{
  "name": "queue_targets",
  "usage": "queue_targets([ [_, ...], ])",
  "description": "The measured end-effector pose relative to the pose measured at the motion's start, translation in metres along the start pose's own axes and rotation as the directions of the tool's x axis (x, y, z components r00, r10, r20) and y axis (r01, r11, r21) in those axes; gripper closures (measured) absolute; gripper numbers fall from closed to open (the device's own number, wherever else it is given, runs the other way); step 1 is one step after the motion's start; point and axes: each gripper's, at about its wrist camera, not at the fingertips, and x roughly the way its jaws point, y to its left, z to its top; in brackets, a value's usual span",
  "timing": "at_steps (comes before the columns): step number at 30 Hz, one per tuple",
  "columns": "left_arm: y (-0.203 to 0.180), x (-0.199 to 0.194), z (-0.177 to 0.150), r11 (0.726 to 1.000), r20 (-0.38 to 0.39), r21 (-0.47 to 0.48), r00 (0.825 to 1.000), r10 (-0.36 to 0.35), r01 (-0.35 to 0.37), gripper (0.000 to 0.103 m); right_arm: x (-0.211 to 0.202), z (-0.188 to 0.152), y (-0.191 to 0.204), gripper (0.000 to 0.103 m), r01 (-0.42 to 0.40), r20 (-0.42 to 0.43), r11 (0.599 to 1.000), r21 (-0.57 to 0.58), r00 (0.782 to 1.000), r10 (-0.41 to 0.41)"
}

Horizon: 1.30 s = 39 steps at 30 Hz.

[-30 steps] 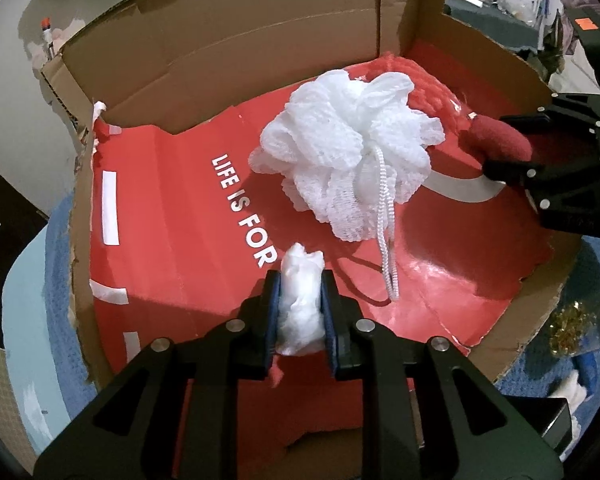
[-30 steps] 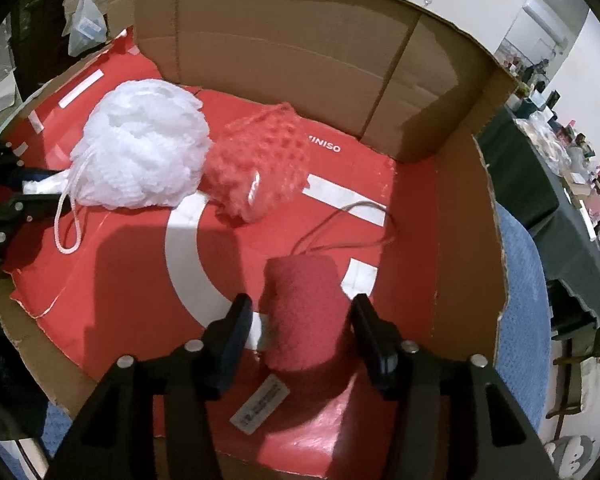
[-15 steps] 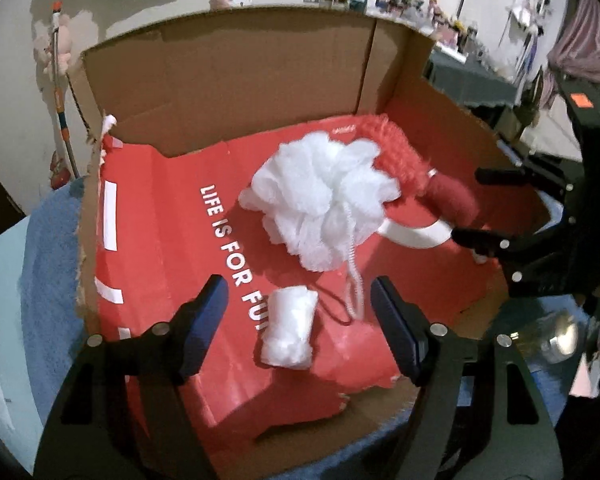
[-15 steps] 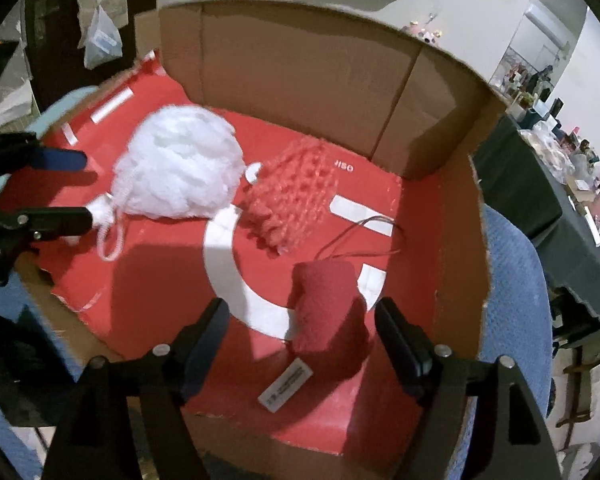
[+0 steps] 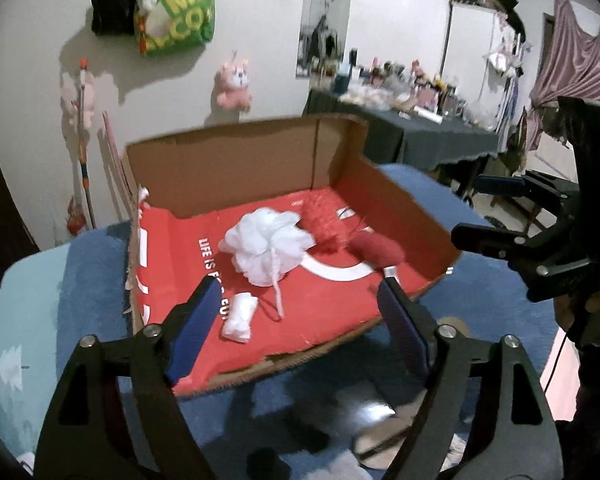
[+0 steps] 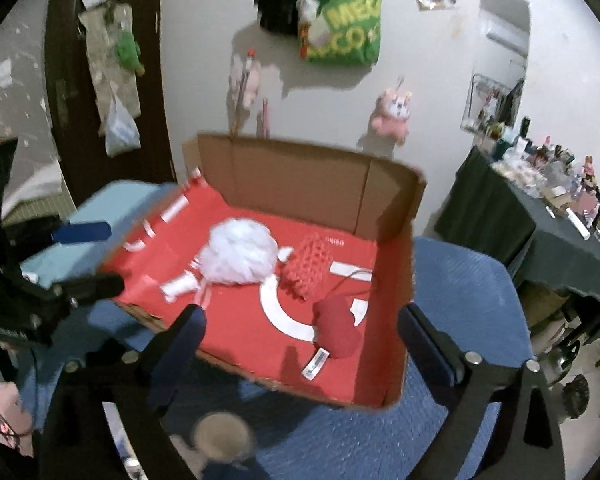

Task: Organize soft objects
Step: 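Withdraw both tools from the box toward the remaining items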

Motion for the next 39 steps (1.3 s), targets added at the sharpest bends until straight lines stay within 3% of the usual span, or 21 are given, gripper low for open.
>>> queue_targets([
  [3,-0.015,-0.031,-0.009,1.0,0.069,0.012,0.998,0.01,-0.011,0.011,-0.031,-0.006,0.004,0.0,0.005,0.063,1.0,0.011,0.998,-0.006],
  [11,-0.053,-0.094,-0.044,0.998,0.238,0.008,0.969,0.061,-0.065,0.006,-0.098,-0.043,0.024,0.0,0.02,0.203,0.999,0.047,0.979,-0.029],
  [20,-0.08,-0.123,-0.097,0.993,0.334,-0.041,0.935,0.118,-0.11,0.003,-0.128,-0.108,0.043,0.0,0.082,0.297,0.989,0.125,0.948,-0.116],
  [24,-0.083,-0.126,-0.119,0.991,0.351,-0.082,0.928,0.127,-0.105,0.002,-0.128,-0.136,0.048,0.0,0.128,0.324,0.977,0.168,0.929,-0.177],
  [30,-0.088,-0.116,-0.147,0.982,0.358,-0.118,0.916,0.178,-0.145,0.001,-0.118,-0.168,0.052,0.0,0.139,0.346,0.97,0.198,0.916,-0.201],
  [33,-0.088,-0.106,-0.158,0.98,0.338,-0.114,0.921,0.191,-0.161,0.001,-0.105,-0.179,0.053,0.0,0.134,0.322,0.97,0.203,0.926,-0.196],
  [39,-0.08,-0.076,-0.175,0.978,0.244,-0.143,0.952,0.186,-0.154,0.001,-0.072,-0.195,0.055,0.0,0.116,0.241,0.972,0.205,0.956,-0.165],
])
